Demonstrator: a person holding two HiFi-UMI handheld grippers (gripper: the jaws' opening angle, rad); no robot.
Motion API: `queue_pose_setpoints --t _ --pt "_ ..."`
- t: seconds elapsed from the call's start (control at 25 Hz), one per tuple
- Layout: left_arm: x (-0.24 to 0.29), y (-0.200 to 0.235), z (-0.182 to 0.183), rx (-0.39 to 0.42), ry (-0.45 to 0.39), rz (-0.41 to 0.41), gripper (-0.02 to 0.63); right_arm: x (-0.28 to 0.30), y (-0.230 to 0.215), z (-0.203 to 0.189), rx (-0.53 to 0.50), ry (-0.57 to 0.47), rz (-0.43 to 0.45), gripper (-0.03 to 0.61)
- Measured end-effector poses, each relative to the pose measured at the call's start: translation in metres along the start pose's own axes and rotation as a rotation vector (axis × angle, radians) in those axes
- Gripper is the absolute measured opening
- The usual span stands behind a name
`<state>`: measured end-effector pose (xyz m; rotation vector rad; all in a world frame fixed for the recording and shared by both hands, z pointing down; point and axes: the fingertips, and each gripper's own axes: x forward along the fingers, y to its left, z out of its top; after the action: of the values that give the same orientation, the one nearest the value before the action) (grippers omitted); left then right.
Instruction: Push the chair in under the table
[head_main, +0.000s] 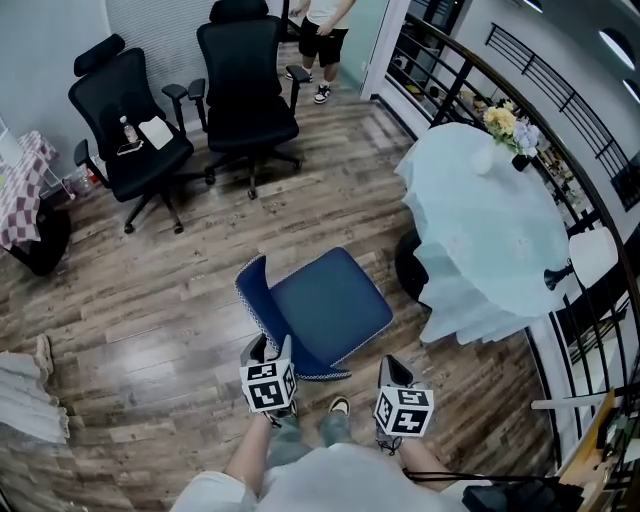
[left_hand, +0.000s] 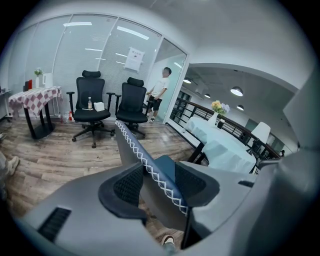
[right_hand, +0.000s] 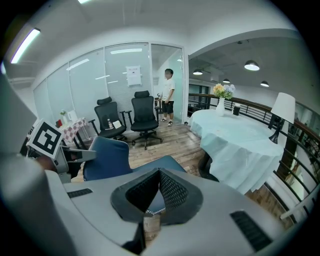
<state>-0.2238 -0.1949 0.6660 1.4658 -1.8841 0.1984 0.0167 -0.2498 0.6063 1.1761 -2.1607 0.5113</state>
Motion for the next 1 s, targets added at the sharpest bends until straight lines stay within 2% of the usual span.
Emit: queue_pose_setpoints --t 0.28,0.56,1.0 --pt "0.004 -0.005 0.001 0.004 0.002 -0.01 0.201 0.0 -0.002 -0.002 0.005 0.001 0.0 0.018" --pt "0.021 -0.03 0.005 0.011 0.004 -0.053 0.204 -0.002 -0.009 -0.003 0.01 0.0 -0.009 0.018" --pt "0.038 -0.059 0.008 0.021 0.006 -0.026 0.204 -0.014 -0.046 0.002 0.077 -0.032 -0.085 0.018"
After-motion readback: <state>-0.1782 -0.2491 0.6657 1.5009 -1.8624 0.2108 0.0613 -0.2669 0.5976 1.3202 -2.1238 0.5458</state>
